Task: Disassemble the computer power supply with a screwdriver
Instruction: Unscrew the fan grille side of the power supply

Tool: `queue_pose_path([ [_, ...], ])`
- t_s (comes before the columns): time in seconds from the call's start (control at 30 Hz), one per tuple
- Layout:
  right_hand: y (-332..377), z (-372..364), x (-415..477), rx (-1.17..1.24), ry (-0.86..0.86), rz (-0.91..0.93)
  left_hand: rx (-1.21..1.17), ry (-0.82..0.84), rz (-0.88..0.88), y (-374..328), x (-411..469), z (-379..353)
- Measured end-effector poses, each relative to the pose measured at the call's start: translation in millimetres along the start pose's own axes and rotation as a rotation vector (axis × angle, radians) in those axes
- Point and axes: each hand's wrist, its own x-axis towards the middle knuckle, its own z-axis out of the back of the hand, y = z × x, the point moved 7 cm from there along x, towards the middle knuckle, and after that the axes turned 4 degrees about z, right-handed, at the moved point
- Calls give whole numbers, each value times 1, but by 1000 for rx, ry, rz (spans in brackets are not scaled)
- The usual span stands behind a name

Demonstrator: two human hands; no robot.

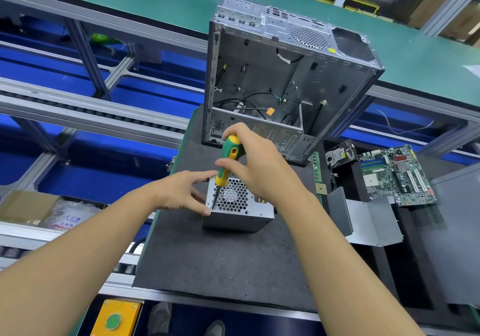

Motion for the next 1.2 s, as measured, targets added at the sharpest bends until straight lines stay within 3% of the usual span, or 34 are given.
queue_pose_path([
  [0.1, 14, 3, 0, -112, 14, 102, -22, -8, -6, 0, 1, 1],
  [0.4, 22, 3, -2, -43, 247, 160, 4, 4, 28, -3, 3, 1],
  [0.57, 36, 0, -2, -93, 264, 140, 66, -7, 20, -10, -1, 1],
  [0.73, 30, 0, -4, 22, 284, 38, 64, -17, 34, -14, -4, 1],
  [0.9, 34, 10, -3, 15, 265, 126, 75, -16, 36, -19, -7, 1],
  [1.2, 37, 10, -2, -79, 310, 92, 125, -31, 43, -20, -7, 0],
])
